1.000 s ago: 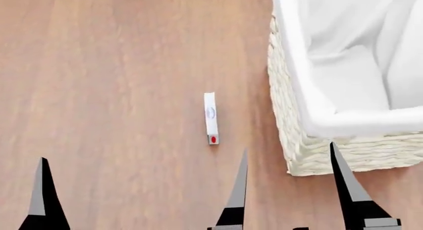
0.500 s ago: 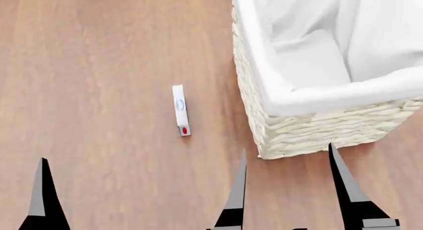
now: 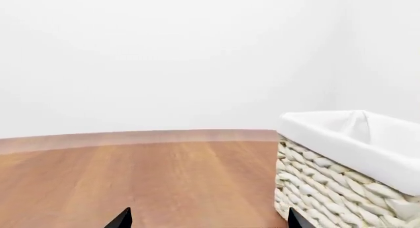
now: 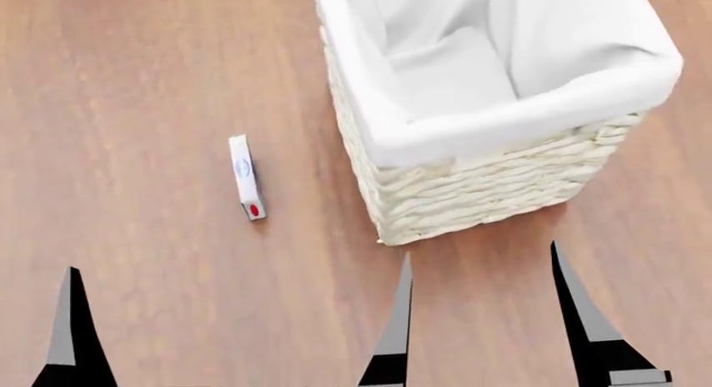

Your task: Pick up the alphabet soup and the cream cheese box, and put them in the basket.

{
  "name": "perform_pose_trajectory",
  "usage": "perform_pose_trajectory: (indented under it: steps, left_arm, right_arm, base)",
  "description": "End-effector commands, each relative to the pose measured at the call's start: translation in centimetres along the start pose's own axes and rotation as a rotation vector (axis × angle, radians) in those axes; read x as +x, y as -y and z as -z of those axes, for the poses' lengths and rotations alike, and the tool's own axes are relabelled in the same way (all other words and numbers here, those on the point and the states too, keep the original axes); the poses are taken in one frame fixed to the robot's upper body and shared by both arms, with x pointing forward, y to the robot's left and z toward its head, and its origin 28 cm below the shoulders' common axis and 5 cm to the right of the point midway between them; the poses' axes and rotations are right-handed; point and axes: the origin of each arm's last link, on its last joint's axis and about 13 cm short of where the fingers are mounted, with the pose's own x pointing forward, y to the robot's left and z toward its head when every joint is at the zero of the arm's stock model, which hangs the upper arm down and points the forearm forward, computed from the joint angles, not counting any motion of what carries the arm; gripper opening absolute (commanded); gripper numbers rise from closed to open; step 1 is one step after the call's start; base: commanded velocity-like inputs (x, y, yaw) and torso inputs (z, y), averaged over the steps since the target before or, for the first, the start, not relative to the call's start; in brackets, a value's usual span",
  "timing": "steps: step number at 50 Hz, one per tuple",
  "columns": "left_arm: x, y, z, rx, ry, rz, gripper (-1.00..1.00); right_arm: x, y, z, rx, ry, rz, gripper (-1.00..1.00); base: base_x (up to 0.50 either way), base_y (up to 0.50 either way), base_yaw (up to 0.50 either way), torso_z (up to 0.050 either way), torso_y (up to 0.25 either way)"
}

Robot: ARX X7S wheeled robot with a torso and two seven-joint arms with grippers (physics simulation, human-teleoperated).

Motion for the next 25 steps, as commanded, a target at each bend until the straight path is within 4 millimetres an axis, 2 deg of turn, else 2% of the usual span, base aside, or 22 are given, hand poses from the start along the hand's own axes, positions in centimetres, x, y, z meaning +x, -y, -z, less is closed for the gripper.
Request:
perform_pose_trajectory:
  steps: [1, 20, 25]
  left_arm:
    - [-0.11, -0.03, -0.09, -0.002, 0.001, 0.000, 1.00]
    - [-0.02, 0.02, -0.02, 0.000, 0.001, 0.003, 1.00]
    - [-0.11, 0.04, 0.05, -0.001, -0.002, 0.003, 1.00]
  right_arm:
    - [-0.12, -0.06, -0.12, 0.000, 0.003, -0.004, 1.00]
    - [-0.08, -0.01, -0.17, 0.004, 0.009, -0.002, 1.00]
    - [-0.30, -0.06, -0.30, 0.002, 0.015, -0.004, 1.00]
  base:
    - [0.00, 0.00, -0.33, 0.000, 0.000]
    - [0.00, 0.00, -0.33, 0.000, 0.000]
    - [0.00, 0.00, -0.04, 0.000, 0.000]
